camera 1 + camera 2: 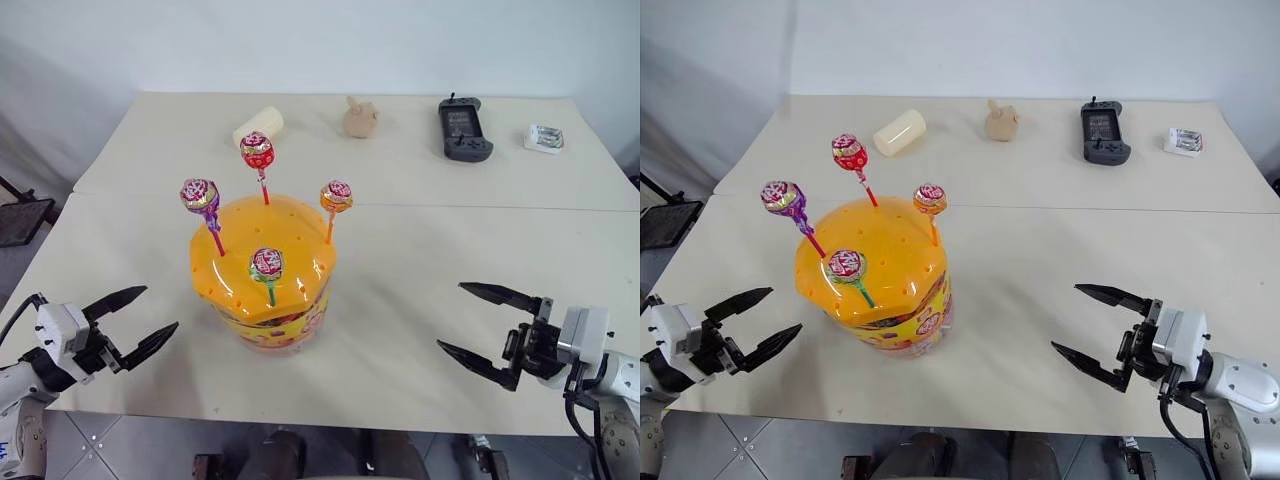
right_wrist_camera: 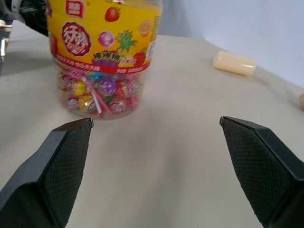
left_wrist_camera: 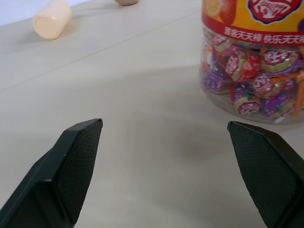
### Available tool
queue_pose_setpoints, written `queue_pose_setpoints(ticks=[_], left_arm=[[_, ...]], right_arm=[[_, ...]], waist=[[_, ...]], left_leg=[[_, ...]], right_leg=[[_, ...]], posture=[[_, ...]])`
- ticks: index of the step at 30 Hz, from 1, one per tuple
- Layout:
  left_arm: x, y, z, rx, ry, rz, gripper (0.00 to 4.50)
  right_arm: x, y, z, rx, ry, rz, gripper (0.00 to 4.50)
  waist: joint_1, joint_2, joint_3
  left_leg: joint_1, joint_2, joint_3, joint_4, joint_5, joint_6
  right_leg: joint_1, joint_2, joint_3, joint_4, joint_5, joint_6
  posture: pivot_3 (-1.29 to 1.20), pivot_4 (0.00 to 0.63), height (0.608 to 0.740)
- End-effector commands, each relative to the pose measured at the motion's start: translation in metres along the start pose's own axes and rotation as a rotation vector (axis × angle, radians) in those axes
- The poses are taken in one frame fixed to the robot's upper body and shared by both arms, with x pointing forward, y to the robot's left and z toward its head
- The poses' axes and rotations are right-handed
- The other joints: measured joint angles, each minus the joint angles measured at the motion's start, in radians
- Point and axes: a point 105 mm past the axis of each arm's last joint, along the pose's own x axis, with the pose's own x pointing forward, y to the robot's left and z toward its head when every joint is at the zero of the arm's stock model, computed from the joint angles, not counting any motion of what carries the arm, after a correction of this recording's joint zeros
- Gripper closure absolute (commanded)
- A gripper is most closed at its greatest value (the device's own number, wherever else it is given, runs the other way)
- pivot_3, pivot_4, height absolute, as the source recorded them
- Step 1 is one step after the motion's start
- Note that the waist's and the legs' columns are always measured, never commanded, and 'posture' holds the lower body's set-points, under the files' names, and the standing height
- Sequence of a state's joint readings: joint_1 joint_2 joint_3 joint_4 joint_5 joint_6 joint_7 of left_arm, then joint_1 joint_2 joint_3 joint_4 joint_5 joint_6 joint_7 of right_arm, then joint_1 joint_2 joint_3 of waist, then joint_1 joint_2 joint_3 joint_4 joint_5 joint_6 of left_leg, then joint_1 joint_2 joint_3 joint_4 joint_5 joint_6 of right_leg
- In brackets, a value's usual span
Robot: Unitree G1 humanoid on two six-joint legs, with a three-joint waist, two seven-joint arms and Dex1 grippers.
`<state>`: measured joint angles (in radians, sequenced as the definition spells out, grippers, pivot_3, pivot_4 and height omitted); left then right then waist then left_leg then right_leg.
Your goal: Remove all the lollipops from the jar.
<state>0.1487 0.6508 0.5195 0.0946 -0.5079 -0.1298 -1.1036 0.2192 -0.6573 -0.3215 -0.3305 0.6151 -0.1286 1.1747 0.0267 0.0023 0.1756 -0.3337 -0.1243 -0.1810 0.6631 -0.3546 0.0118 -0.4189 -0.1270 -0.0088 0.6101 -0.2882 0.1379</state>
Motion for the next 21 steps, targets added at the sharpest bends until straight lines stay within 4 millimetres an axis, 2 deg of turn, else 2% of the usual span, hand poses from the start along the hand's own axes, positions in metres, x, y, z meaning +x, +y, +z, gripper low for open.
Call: queue_pose_setpoints(ticks=[1,3,5,7,10,14,15,17,21], left_arm=[[0.0,-0.004,0.006,-0.006,0.004,-0.05,0.0],[-0.002,0.0,0.012,-0.11,-0.041,-0.031,0.0],[-0.008,0.006,0.009,-0.172,-0.037,0.0,0.0],[-0.018,0.019,0.009,-0.28,-0.084,0.052,0.0],[-0.032,0.034,0.008,-0.335,-0.138,0.119,0.0],[-0.033,0.043,0.006,-0.342,-0.118,0.076,0.0],[-0.031,0.047,0.011,-0.326,-0.134,0.067,0.0],[-0.022,0.049,0.036,-0.305,-0.196,-0.031,0.0],[-0.003,0.033,0.086,-0.274,-0.276,-0.268,0.0]], right_arm=[[-0.006,0.0,0.004,-0.006,-0.001,0.022,0.02],[-0.003,0.0,0.01,0.004,-0.032,0.029,0.02],[0.0,-0.004,0.026,0.006,-0.136,0.004,0.02],[0.006,-0.007,0.037,0.029,-0.171,-0.012,0.02],[0.013,-0.006,0.068,0.018,-0.262,0.0,0.02],[0.021,0.004,0.097,-0.06,-0.315,0.068,0.02],[0.023,0.008,0.101,-0.083,-0.318,0.098,0.02],[0.027,0.01,0.114,-0.103,-0.357,0.113,0.02],[0.029,0.009,0.133,-0.112,-0.43,0.141,0.02]], waist=[[0.0,0.0,0.0],[-0.001,0.0,0.0],[-0.001,0.0,0.0],[-0.001,0.0,0.0],[0.0,0.0,0.0],[0.0,0.0,0.0],[0.0,-0.001,0.0],[0.003,-0.004,0.001],[-0.001,-0.006,0.002]], left_leg=[[0.0,0.0,0.0,0.0,0.0,0.0],[0.0,0.0,0.001,0.0,0.0,0.0],[0.0,0.001,0.001,0.0,0.0,0.0],[0.0,0.002,0.001,0.0,0.0,0.0],[-0.002,0.005,0.002,0.0,-0.001,-0.001],[-0.002,0.009,0.006,0.0,-0.002,-0.003],[-0.002,0.01,0.007,0.0,-0.002,-0.004],[-0.002,0.011,0.007,0.0,-0.002,-0.004],[-0.003,0.013,0.008,0.0,-0.002,-0.004]], right_leg=[[0.0,0.0,0.0,0.0,0.0,0.0],[0.0,0.0,0.001,0.0,0.0,0.0],[0.0,0.001,0.005,0.0,0.0,0.0],[-0.001,0.003,0.009,0.001,0.0,0.0],[-0.004,0.01,0.011,0.001,0.001,-0.001],[-0.006,0.012,0.013,0.0,0.002,-0.002],[-0.006,0.012,0.013,0.0,0.002,-0.003],[-0.007,0.013,0.013,0.0,0.003,-0.004],[-0.007,0.013,0.014,-0.001,0.004,-0.006]], posture=[[0.0,0.15,0.74],[0.0,0.15,0.74],[0.0,0.15,0.74],[0.0,0.15,0.74],[0.0,0.15,0.74],[0.0,0.15,0.74],[0.0,0.15,0.74],[0.0,0.15,0.74],[0.0,0.15,0.74]])
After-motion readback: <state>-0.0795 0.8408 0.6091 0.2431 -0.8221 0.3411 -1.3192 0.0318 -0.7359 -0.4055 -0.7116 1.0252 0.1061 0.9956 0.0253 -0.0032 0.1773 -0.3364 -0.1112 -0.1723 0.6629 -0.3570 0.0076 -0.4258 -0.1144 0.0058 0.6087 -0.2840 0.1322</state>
